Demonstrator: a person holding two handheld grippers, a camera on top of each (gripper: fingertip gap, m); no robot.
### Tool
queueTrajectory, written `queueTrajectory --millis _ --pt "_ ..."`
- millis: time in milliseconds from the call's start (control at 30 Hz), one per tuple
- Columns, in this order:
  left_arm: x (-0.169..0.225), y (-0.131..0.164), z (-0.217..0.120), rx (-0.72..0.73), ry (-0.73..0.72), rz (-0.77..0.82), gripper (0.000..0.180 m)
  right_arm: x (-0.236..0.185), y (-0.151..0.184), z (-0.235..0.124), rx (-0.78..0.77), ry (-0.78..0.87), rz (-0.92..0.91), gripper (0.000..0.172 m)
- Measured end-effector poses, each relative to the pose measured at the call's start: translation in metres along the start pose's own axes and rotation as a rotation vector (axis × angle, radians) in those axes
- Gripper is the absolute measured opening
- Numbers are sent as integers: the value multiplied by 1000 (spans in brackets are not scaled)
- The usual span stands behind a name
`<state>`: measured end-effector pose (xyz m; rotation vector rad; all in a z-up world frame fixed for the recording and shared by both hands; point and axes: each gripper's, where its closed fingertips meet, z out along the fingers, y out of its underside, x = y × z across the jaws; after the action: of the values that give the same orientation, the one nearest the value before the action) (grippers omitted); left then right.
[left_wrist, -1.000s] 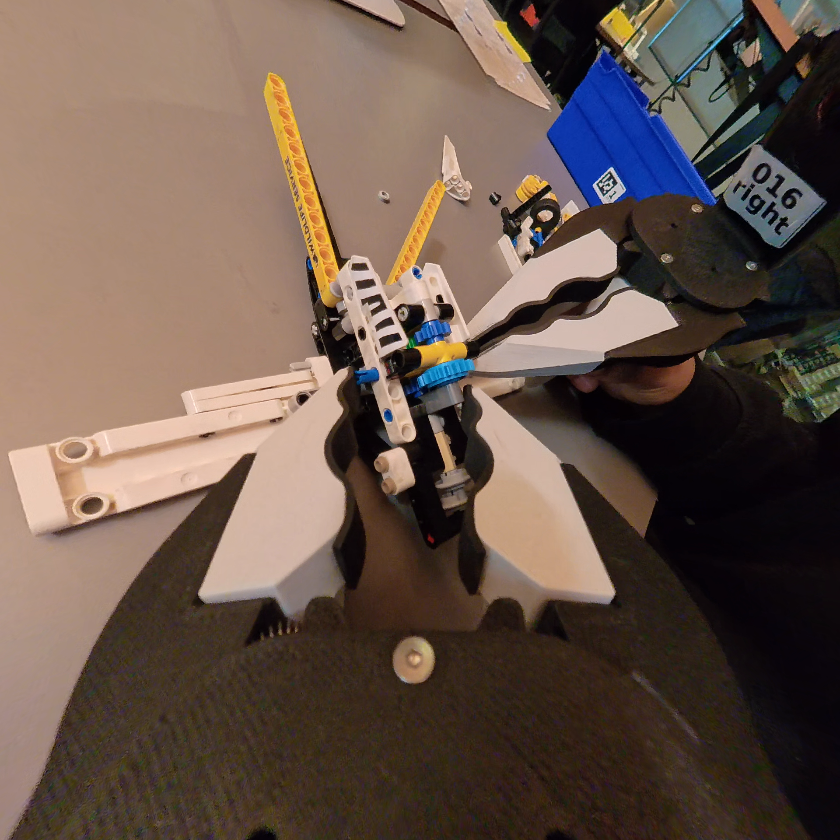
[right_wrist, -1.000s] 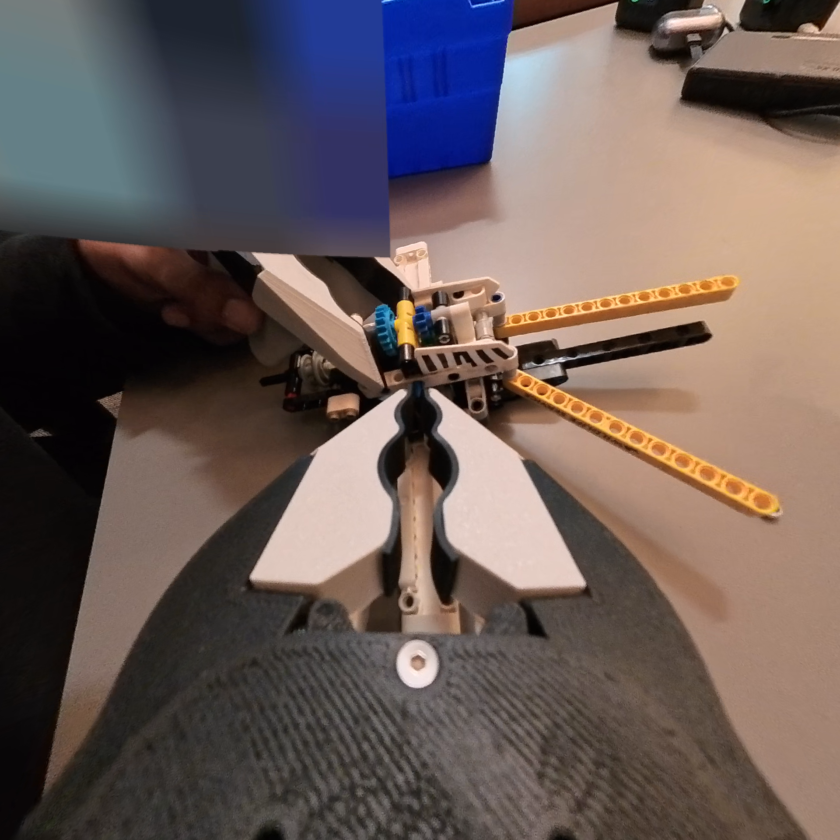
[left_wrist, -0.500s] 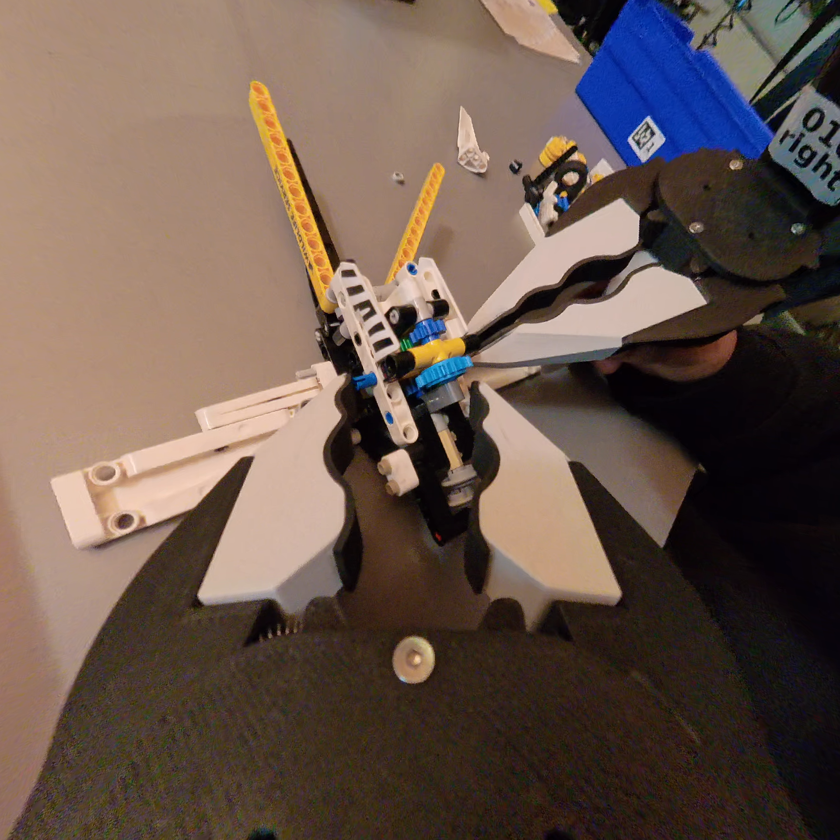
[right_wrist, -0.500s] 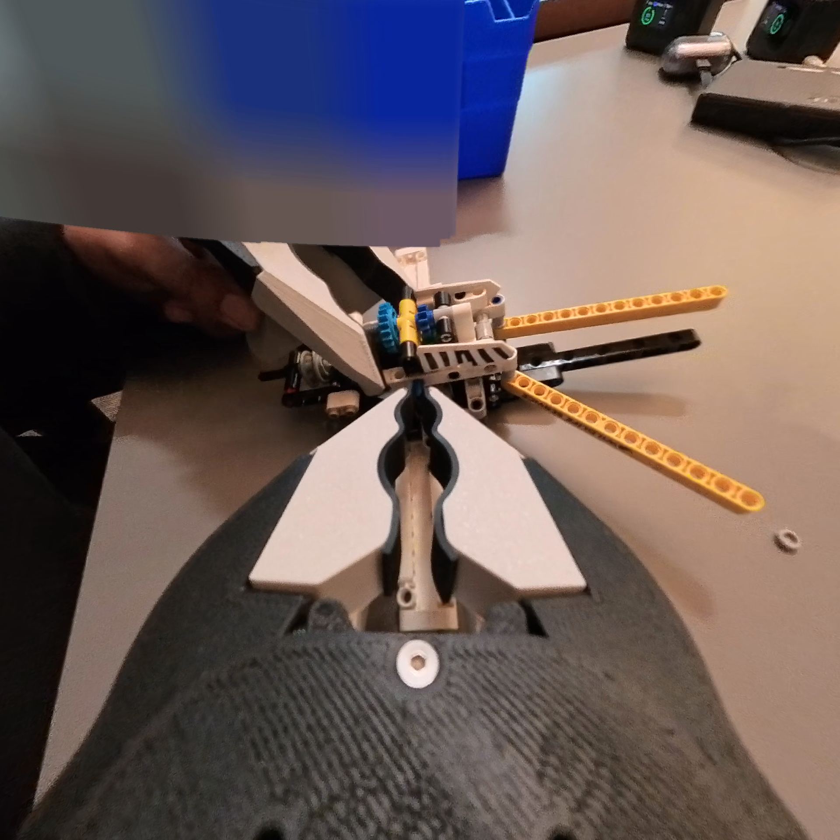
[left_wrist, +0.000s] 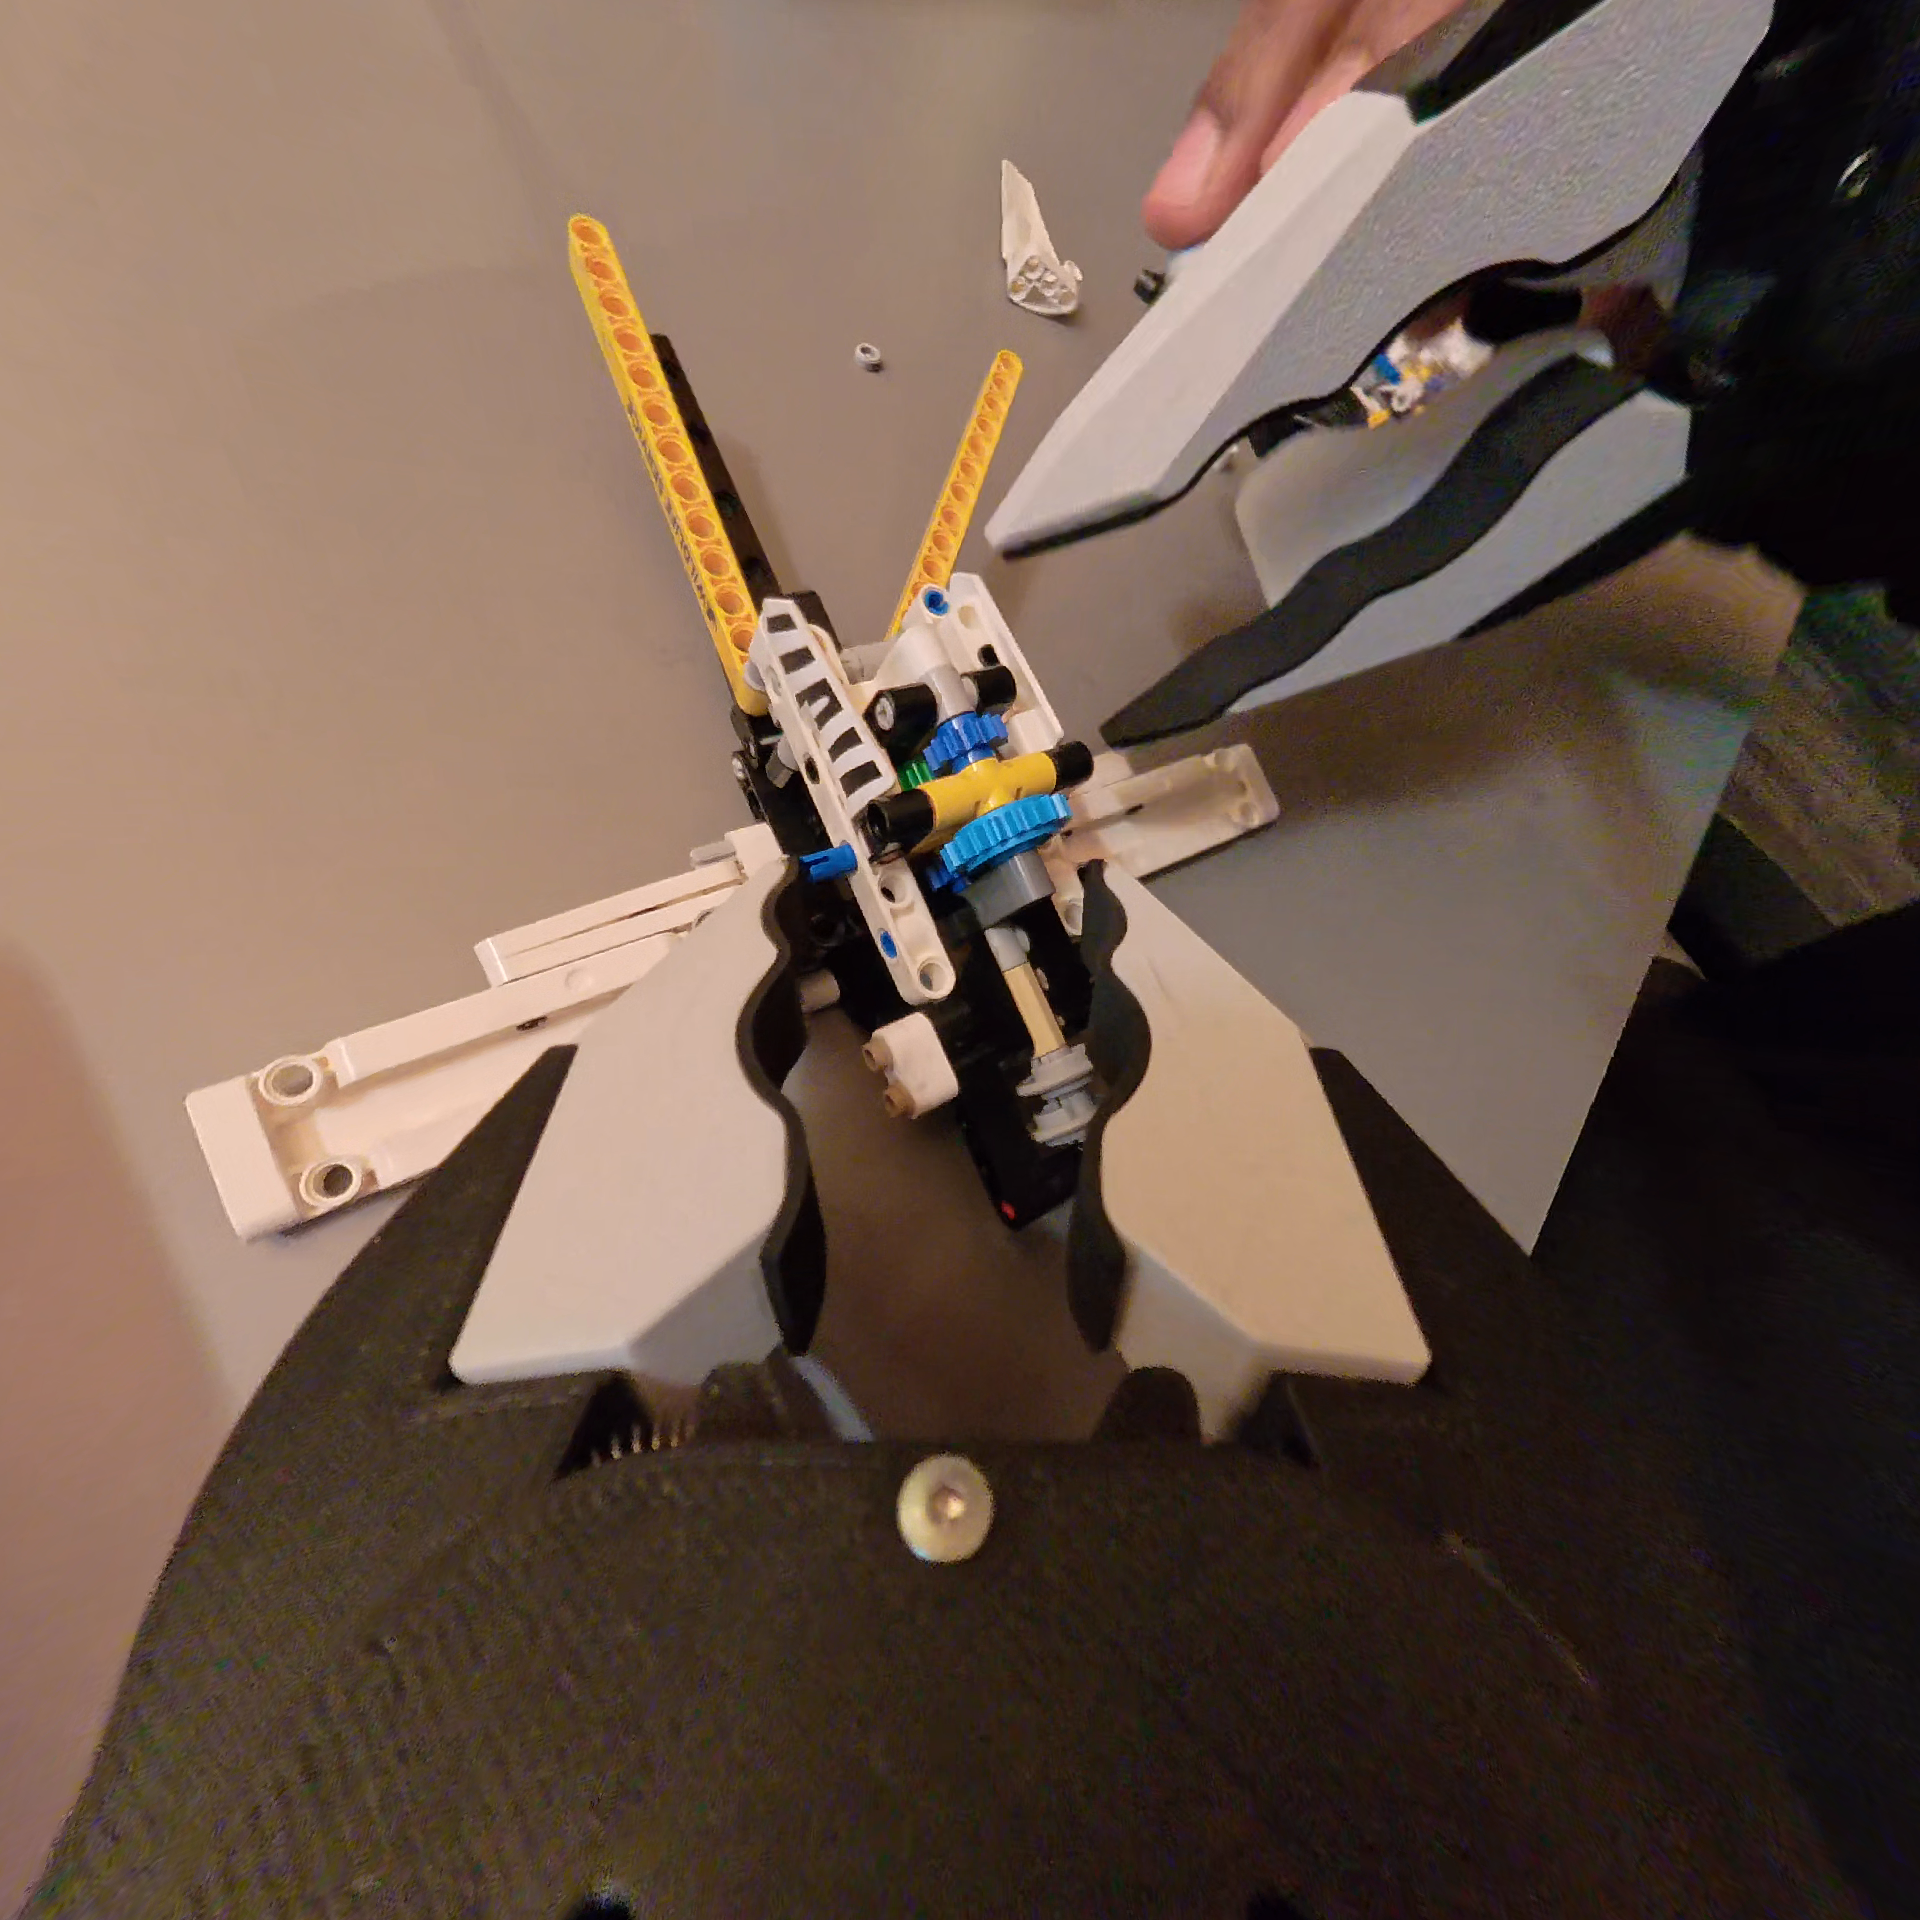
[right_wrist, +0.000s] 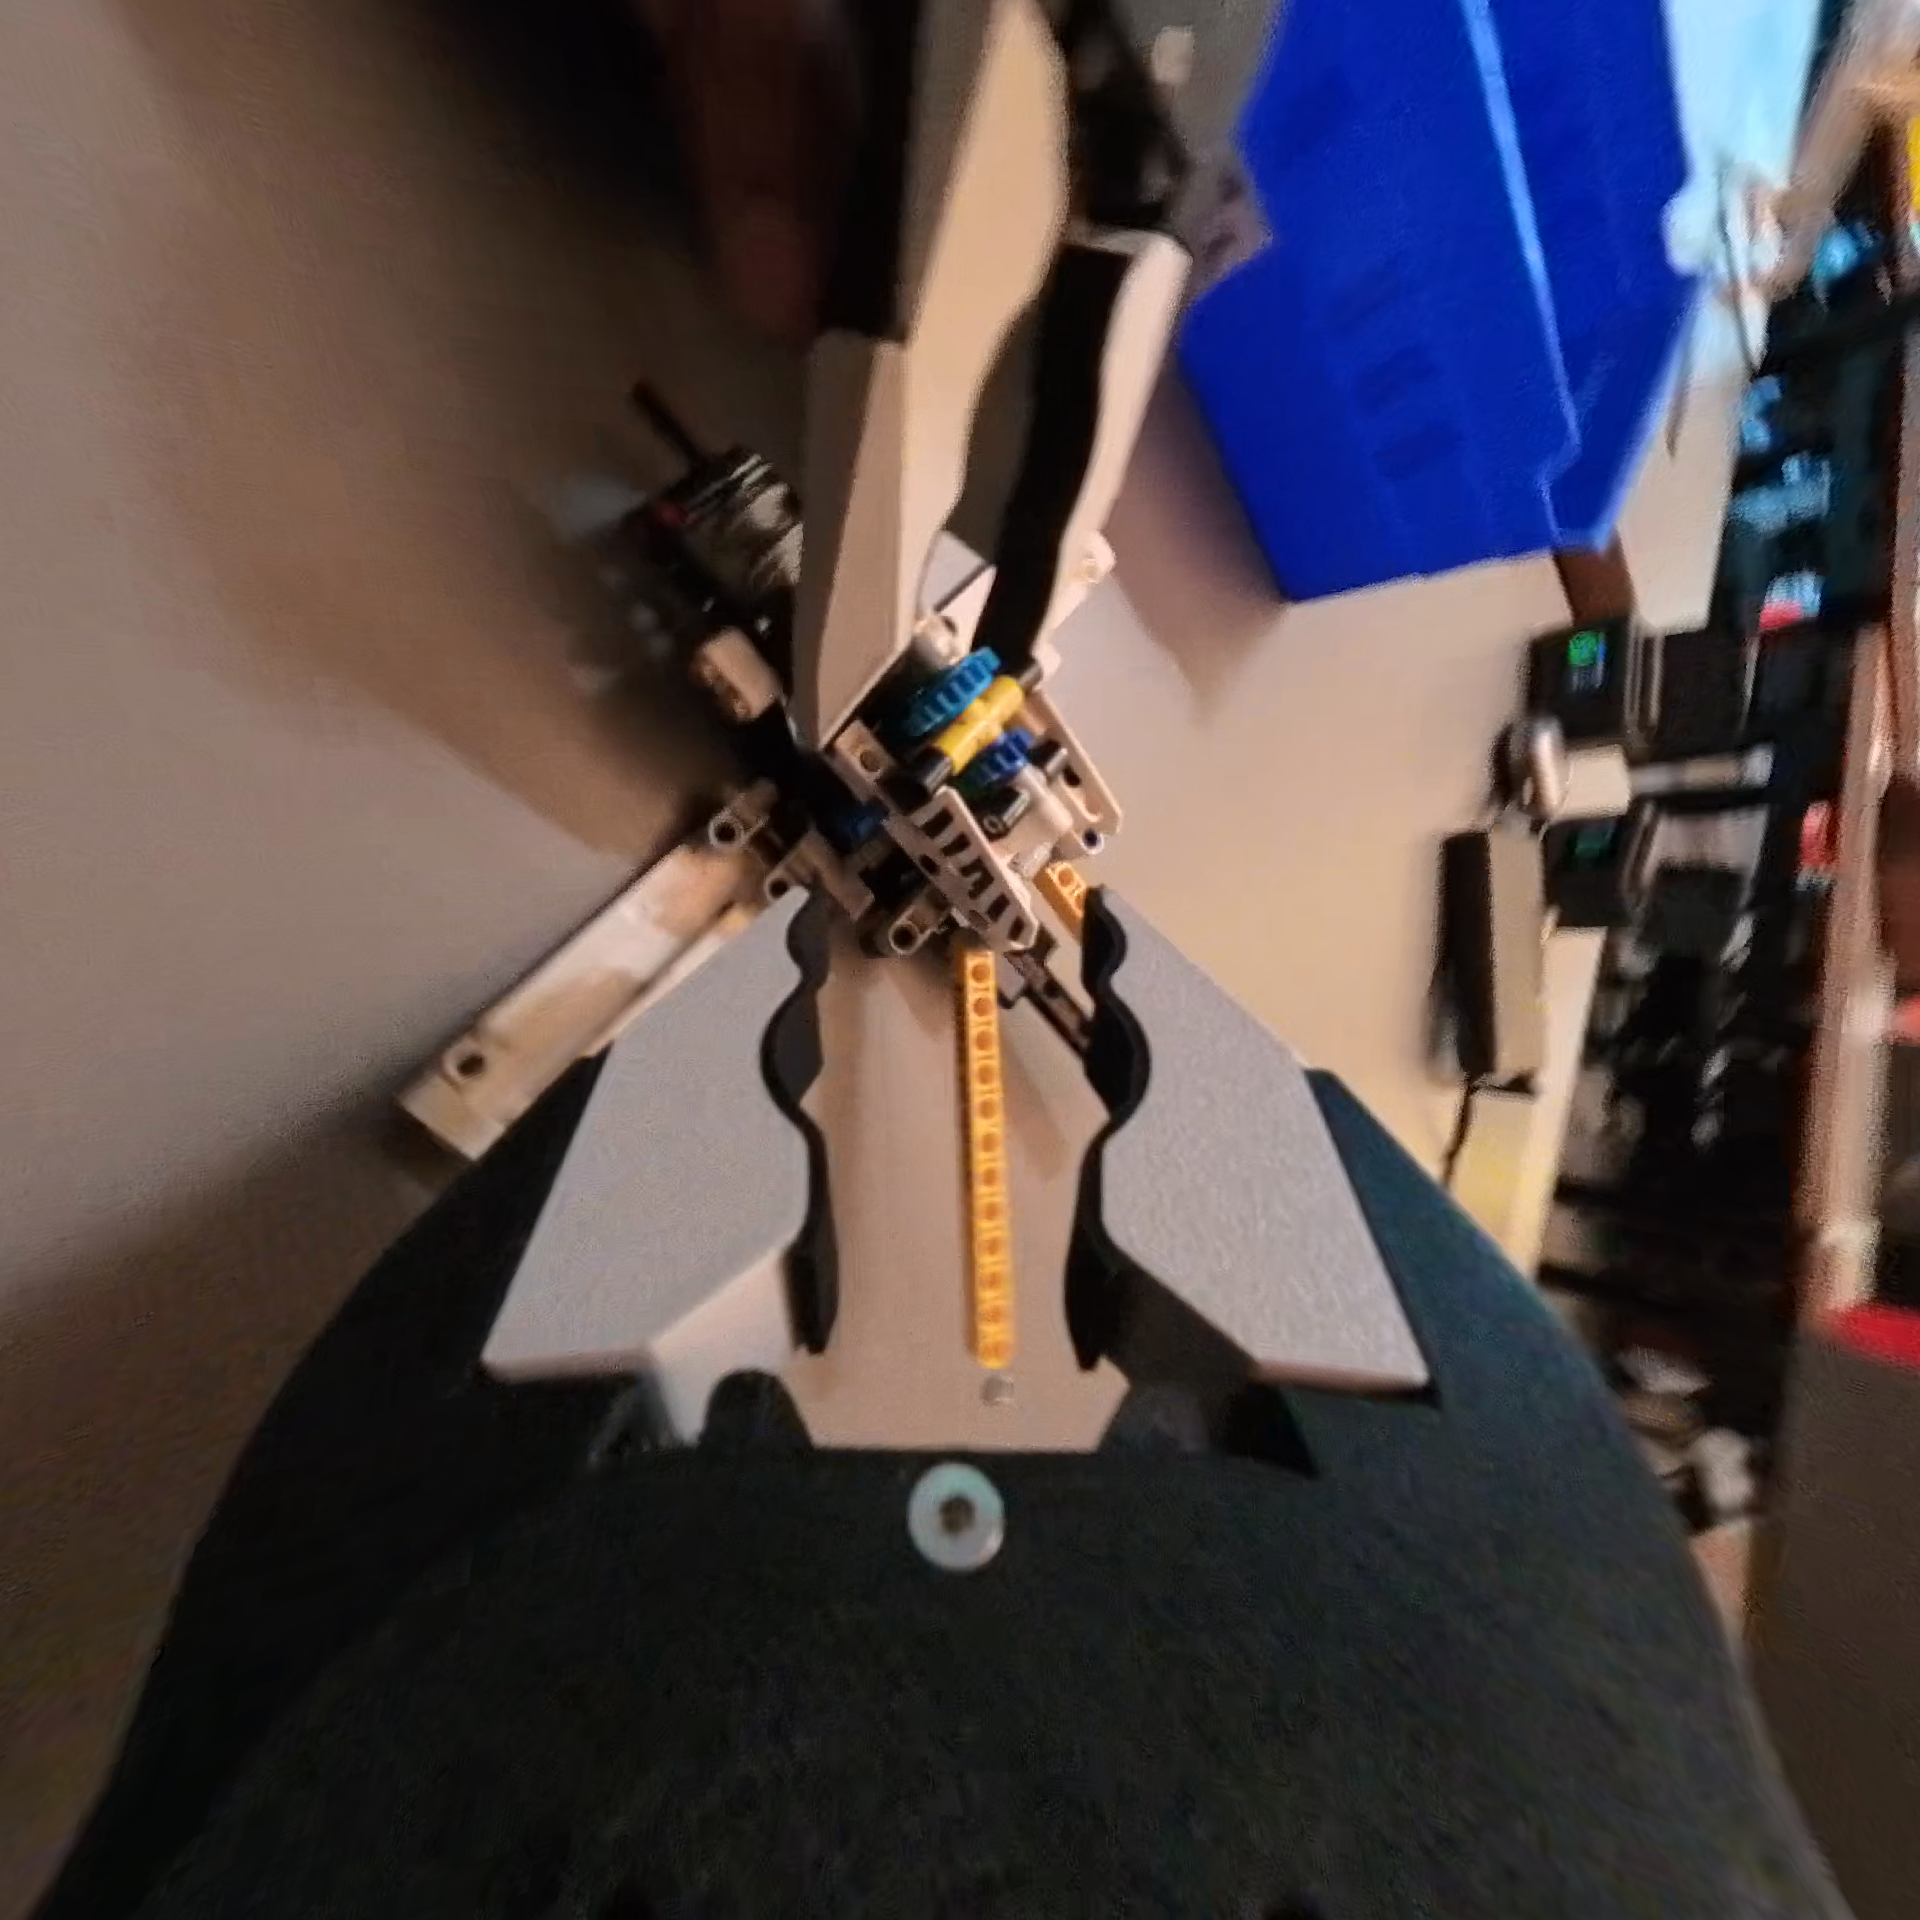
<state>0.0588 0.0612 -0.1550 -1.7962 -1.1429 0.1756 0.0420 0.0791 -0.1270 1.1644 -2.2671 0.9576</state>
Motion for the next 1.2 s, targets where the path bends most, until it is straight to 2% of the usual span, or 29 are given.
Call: queueTrajectory --millis 67,133,233,333,500,667,767,867,967,1000,1033,1200 --pt "1 1 -1 -7 25 6 52 -2 -3 3 -24 -85 -154 42" --pt "1 1 -1 0 42 -6 52 -5 -6 5 -39 -181 -227 36" --pt "1 0 -2 9 50 -23 51 -5 -7 9 -63 -277 -230 30" --pt "2 1 -3 12 54 -28 51 6 -2 9 -94 -272 -220 20" --pt "3 1 -5 20 63 -48 50 3 4 7 -65 -318 -81 16" --pt "3 2 -5 17 47 -25 52 -2 3 12 -59 -300 -91 18" --pt "-5 -3 -7 47 -82 44 63 -3 -1 14 -31 -315 -48 13" --pt "-5 -8 -7 66 -165 118 64 -5 -2 12 -32 -360 66 10" --pt "1 -2 0 25 -138 110 63 -5 -4 11 -43 -386 219 10" --pt "2 -2 0 28 -112 93 56 -6 -4 11 -41 -388 248 10" --pt "3 -3 -1 34 -82 70 50 -7 -5 10 -35 -390 263 10" --pt "10 1 0 18 -15 70 49 -16 -9 3 15 -424 302 8"
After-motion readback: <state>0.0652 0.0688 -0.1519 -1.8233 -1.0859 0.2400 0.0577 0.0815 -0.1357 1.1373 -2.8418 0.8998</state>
